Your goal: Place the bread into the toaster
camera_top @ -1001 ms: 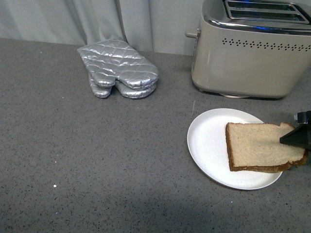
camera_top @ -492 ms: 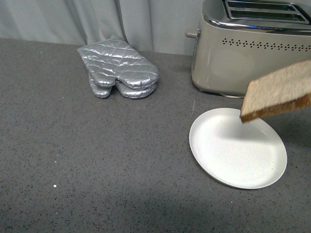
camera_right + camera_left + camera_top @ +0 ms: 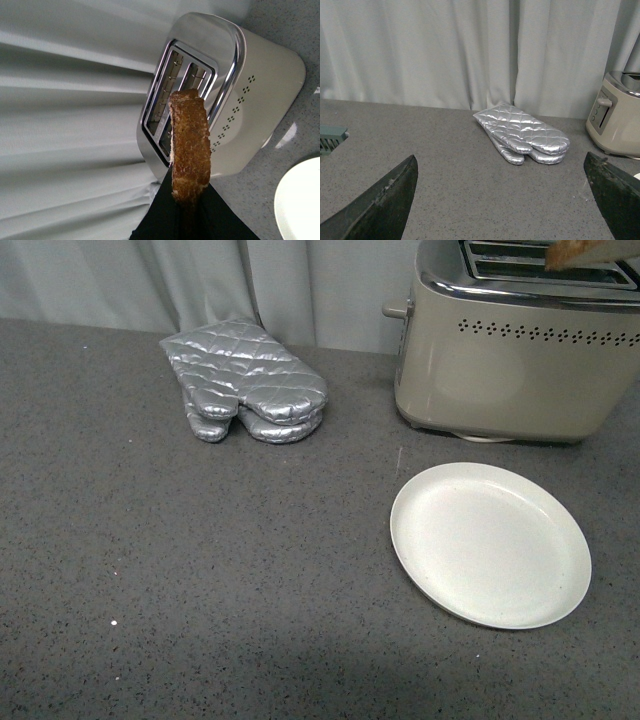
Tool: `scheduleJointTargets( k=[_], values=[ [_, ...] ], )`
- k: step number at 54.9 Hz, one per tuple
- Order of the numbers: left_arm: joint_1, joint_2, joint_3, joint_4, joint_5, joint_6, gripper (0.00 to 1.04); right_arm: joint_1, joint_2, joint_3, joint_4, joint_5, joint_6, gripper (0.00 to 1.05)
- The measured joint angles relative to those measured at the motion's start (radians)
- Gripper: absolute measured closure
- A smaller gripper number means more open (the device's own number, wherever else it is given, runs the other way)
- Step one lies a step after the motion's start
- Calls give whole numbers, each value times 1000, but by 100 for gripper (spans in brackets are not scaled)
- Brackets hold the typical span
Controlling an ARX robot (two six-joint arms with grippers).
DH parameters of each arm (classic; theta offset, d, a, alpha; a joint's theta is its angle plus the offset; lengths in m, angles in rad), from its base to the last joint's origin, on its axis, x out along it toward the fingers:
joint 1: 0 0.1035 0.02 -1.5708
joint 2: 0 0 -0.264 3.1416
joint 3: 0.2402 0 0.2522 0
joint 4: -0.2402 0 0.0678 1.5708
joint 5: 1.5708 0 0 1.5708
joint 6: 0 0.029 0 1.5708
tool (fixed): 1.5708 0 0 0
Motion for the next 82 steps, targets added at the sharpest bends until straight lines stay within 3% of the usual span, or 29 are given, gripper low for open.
scheduleJointTargets(
  k=[22,63,71,74,82],
  values=[
    [0,0,0,0,0,0,7,54,214,224,-90,153,182,103],
    [0,0,0,0,0,0,7,53,443,443,-231,172,211,103],
    [0,0,0,0,0,0,7,45,488,516,-180,163,13,72],
    [0,0,0,0,0,0,7,45,487,516,-142,171,-53,64],
    [0,0,0,0,0,0,7,57,424,431,117,216,-412,34]
  ],
)
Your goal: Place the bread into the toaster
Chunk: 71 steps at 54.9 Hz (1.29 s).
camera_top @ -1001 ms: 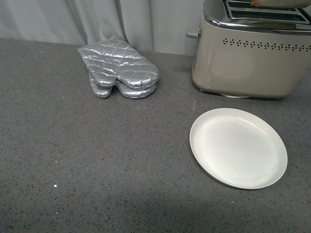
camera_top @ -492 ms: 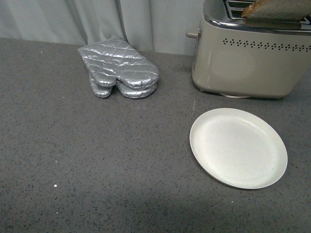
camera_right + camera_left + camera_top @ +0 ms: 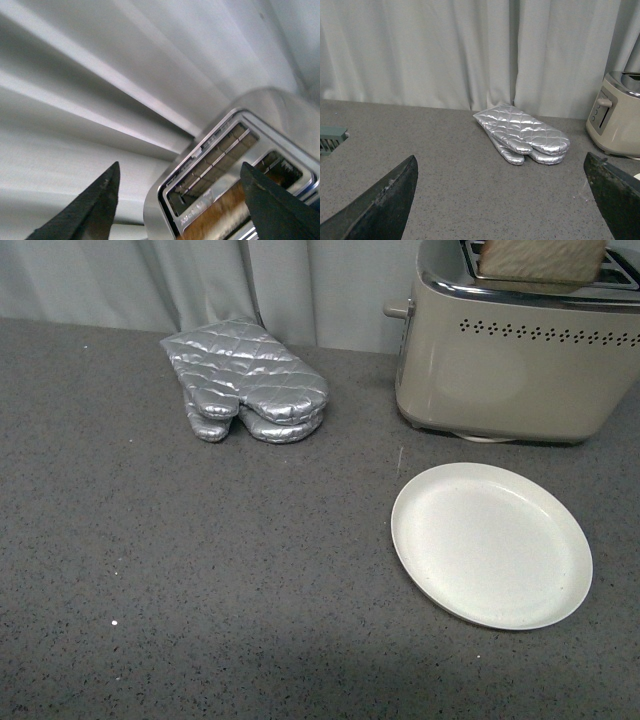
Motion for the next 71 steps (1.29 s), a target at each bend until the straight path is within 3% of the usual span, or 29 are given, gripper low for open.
scheduleJointTargets(
  k=[7,10,17,25,28,32,35,38,43,51,58,63,71],
  values=[
    [0,0,0,0,0,0,7,8,-111,-171,269,3,-396,8],
    [0,0,0,0,0,0,7,8,-163,-265,382,4,-575,11],
    [0,0,0,0,0,0,7,6,-249,-447,574,-2,-832,10],
    [0,0,0,0,0,0,7,7,-375,-681,789,74,-1114,10],
    [0,0,0,0,0,0,7,12,-408,-788,938,111,-1250,10],
    [0,0,0,0,0,0,7,6,-493,-916,923,144,-1325,10],
    [0,0,0,0,0,0,7,2,-572,-1001,912,135,-1323,11],
    [0,0,0,0,0,0,7,-39,-694,-1033,729,-89,-1210,22],
    [0,0,0,0,0,0,7,-66,-787,-1073,615,-252,-1086,36],
    [0,0,0,0,0,0,7,-92,-861,-1132,584,-299,-997,60],
    [0,0,0,0,0,0,7,-120,-951,-1181,547,-329,-972,87],
    [0,0,0,0,0,0,7,-183,-1013,-1210,512,-397,-968,104],
    [0,0,0,0,0,0,7,-198,-1097,-1238,458,-402,-964,104]
  ],
)
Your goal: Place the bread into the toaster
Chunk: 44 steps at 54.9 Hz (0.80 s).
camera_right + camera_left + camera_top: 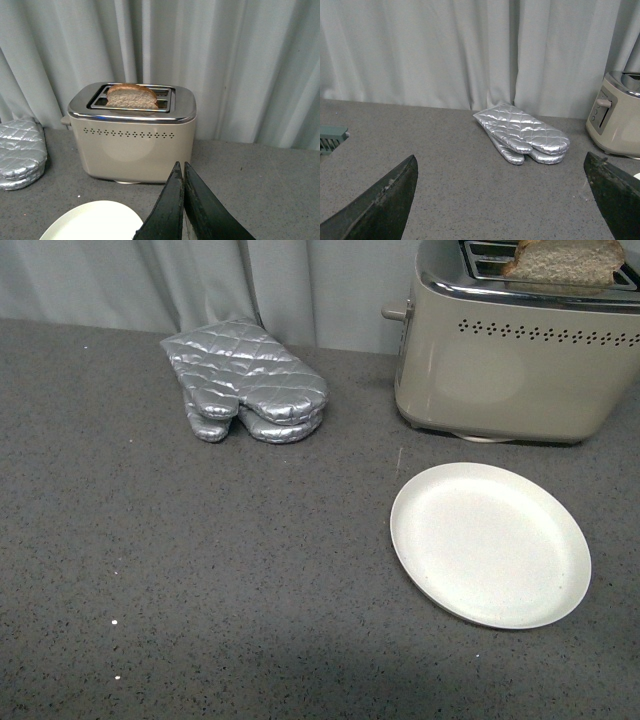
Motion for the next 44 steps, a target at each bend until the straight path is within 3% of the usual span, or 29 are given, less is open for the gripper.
scheduleJointTargets(
  k=[13,44],
  values=[
    [0,0,0,0,0,0,7,0,-101,-63,-31,0,0,104],
    [0,0,0,0,0,0,7,-1,-370,-67,-286,0,0,104]
  ],
)
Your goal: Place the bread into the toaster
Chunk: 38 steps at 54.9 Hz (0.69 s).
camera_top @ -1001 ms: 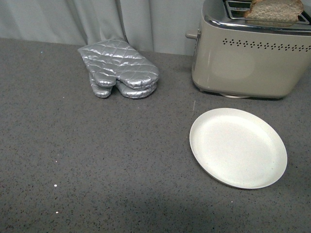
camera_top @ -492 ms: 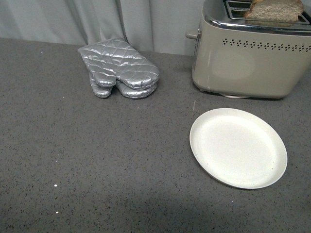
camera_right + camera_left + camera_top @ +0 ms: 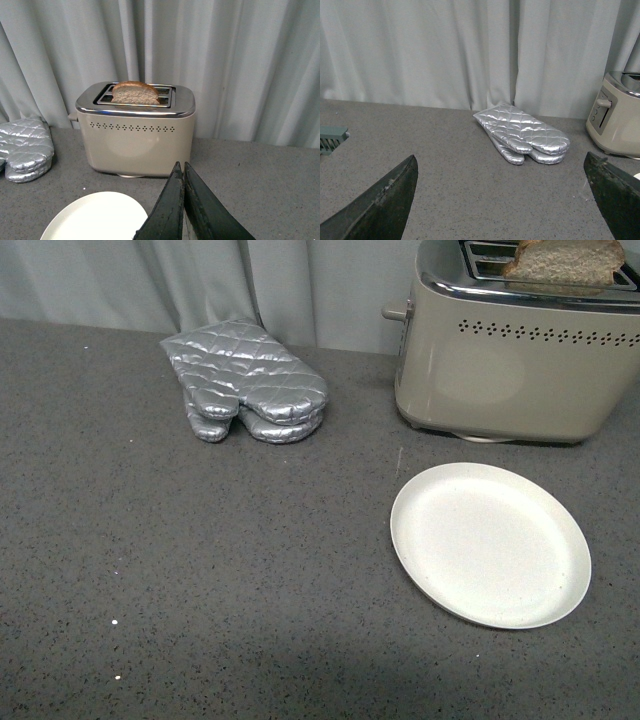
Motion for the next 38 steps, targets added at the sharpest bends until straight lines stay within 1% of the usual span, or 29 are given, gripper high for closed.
scheduleJointTargets(
  k=[13,31,32,35,38],
  values=[
    [0,0,0,0,0,0,7,0,-90,0,-89,0,0,104],
    [0,0,0,0,0,0,7,0,-165,0,-165,0,0,104],
    [0,0,0,0,0,0,7,0,-178,0,-178,0,0,104],
    [0,0,0,0,0,0,7,0,-273,1,-308,-1,0,104],
    [0,0,0,0,0,0,7,0,-325,1,-338,0,0,104]
  ],
)
